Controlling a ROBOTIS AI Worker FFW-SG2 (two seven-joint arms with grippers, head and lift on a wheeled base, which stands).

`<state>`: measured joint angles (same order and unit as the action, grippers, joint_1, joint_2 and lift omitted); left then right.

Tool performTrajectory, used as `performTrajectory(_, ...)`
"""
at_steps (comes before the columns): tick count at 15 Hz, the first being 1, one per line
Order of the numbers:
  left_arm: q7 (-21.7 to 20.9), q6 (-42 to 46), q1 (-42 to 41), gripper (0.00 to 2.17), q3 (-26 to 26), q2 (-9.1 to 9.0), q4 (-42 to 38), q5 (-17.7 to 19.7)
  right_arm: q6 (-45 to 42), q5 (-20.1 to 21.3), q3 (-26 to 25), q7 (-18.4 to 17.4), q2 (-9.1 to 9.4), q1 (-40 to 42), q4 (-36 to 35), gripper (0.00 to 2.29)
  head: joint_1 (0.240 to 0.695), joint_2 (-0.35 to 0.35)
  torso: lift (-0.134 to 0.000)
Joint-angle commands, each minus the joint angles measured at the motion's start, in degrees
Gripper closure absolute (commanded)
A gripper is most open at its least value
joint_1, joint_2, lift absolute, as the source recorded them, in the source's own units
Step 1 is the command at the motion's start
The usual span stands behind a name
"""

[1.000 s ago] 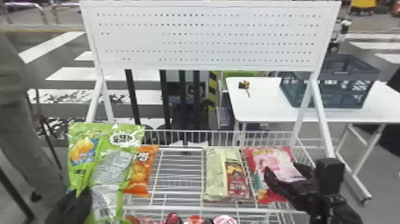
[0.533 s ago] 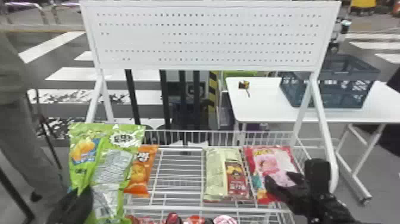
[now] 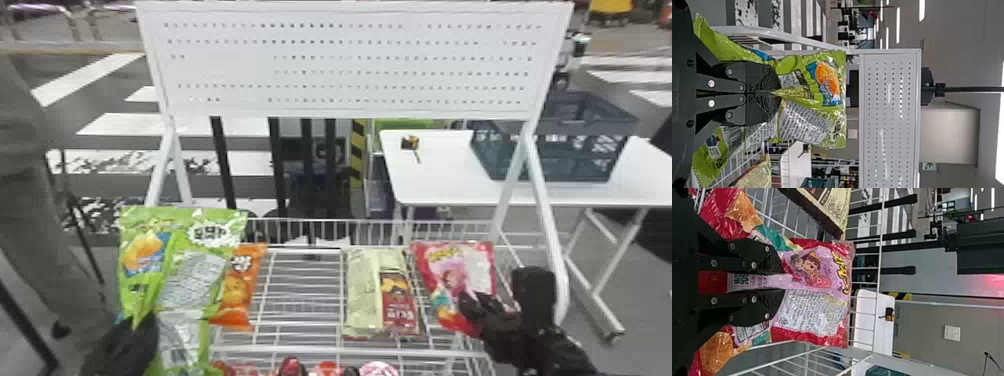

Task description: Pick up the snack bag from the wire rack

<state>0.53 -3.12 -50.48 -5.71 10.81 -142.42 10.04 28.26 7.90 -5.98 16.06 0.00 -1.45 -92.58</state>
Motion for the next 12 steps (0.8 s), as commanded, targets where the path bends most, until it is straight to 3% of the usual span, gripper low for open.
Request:
performTrajectory(1,0.0,0.0,-0.23,1.87,0.08,0.0,-0.31,-0.11,-0.52,-0.87,0.0,-0.68,0.05,1.54,-3.04,2.25,0.499,0.0,0.0)
performTrajectory(7,0.0,0.35,-0.85,1.87,0.61,-0.09,-0.75,-0.46,-1.75,-7.11,2.11,-1.65,0.05,12.18,-22.38,2.25,0.499,0.0,0.0)
performTrajectory(10,0.17,0.88,-1.38,1.87,0.44,0.0,-1.1,-0.46,-3.86,-12.21,2.46,-1.56,0.05,23.16,-33.81,2.25,0.499,0.0,0.0)
performTrajectory(12,0.17,0.88,-1.55,1.87,0.35,0.09,-1.28,-0.46,-10.89,-14.49,1.76,-1.65,0.05,31.07,-38.64,2.25,0.499,0.0,0.0)
